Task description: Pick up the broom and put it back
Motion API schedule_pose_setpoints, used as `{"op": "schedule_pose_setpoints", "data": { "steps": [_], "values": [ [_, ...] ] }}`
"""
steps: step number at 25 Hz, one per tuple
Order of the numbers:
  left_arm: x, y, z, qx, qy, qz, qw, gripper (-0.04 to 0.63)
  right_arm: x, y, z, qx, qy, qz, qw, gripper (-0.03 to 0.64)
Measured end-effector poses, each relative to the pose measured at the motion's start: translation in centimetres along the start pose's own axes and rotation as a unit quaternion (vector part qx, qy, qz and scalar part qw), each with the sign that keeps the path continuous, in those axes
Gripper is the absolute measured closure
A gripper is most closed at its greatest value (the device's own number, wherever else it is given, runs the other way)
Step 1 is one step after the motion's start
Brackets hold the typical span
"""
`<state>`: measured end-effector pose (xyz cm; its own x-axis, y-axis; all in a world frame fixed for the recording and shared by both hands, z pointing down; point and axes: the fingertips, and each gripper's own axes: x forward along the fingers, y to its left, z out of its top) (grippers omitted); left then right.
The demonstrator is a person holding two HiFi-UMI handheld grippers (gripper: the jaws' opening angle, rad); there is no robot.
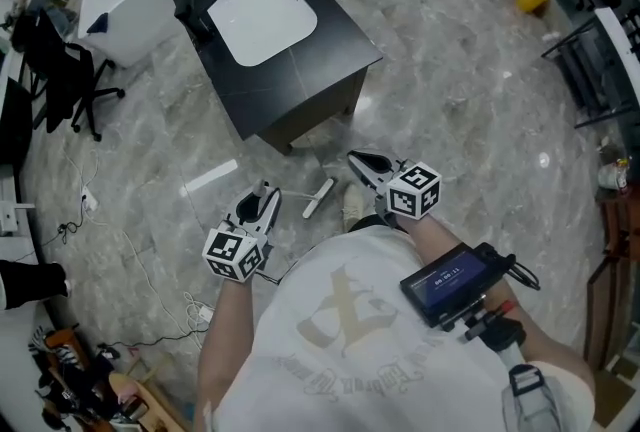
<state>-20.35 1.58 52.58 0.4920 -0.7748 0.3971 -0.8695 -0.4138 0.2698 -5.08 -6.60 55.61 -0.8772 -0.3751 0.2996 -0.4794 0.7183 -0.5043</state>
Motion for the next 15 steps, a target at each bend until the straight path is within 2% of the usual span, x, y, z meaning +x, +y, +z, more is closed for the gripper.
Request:
{"op": "schedule_pose_setpoints", "data": {
  "steps": [8, 15],
  "values": [
    [5.7, 1.2, 0.9, 0.01, 0.031, -0.017, 0.9993, 0.48, 1.1, -3.9, 0.7, 0.021, 0.003, -0.007, 1.0, 0.601],
    [10.5, 2.3, 2.1, 0.039, 0.068, -0.052, 0.9956, 0.482, 1.2, -6.9, 1.1, 0.04, 0.004, -0.013, 0.999, 0.601]
  ]
}}
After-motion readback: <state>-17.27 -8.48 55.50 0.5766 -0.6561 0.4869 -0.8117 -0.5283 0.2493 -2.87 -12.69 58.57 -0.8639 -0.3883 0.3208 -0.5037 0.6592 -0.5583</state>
